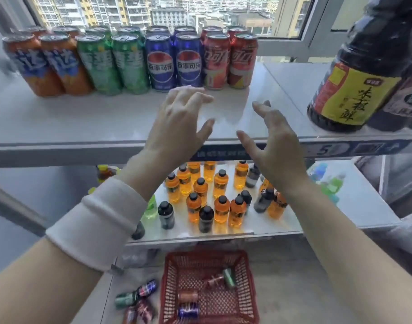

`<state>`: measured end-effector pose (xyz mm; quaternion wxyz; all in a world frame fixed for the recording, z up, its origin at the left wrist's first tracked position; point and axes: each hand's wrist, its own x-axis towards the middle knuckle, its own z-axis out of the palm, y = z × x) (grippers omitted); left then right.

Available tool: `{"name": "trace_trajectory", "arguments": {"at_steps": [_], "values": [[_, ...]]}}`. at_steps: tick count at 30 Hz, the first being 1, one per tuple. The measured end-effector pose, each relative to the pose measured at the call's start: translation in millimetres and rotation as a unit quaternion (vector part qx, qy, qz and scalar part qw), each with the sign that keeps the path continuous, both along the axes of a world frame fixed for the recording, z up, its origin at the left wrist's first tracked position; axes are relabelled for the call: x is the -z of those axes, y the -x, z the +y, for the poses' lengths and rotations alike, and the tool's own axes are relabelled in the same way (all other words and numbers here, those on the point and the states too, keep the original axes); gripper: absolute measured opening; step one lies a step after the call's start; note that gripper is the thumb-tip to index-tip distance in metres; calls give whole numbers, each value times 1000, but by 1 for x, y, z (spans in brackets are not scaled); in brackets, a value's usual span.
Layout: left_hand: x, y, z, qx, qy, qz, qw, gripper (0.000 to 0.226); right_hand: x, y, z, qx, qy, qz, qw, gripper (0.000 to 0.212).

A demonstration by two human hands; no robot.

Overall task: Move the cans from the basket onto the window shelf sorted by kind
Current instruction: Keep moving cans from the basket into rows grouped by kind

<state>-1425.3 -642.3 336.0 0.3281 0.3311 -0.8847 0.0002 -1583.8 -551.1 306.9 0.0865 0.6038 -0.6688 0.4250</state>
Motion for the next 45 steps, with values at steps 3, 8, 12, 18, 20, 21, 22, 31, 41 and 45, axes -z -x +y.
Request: {"name": "trace_trajectory", "arguments": {"at_steps": [3,8,12,18,20,21,22,31,41,45], "values": [[28,-14,35,-16,-16,-1,1000,43,32,-9,29,-31,-14,-4,999,56],[87,-29,91,-28,-73,-36,996,44,89,-20,87,-53,-58,-30,996,53],[127,-45,130,-38,-127,-55,990,41,128,-31,132,-47,-117,-77,989,52],[180,-88,179,-63,-202,-56,976,31,178,-54,188,-25,-219,-110,969,55],[201,-106,190,-73,-233,-67,967,32,198,-63,204,-22,-249,-108,962,55],[213,-114,193,-79,-247,-69,963,33,209,-67,211,-20,-264,-108,958,56],[225,-120,196,-85,-256,-72,960,33,221,-71,216,-18,-276,-107,955,56],[347,-128,224,-112,-394,-123,904,35,330,-71,220,-21,-399,-120,909,57],[547,-117,233,-147,-572,-160,791,40,519,-34,178,-41,-569,-124,812,67],[654,-112,206,-130,-593,-193,771,43,638,-20,155,-80,-617,-97,777,73]]}}
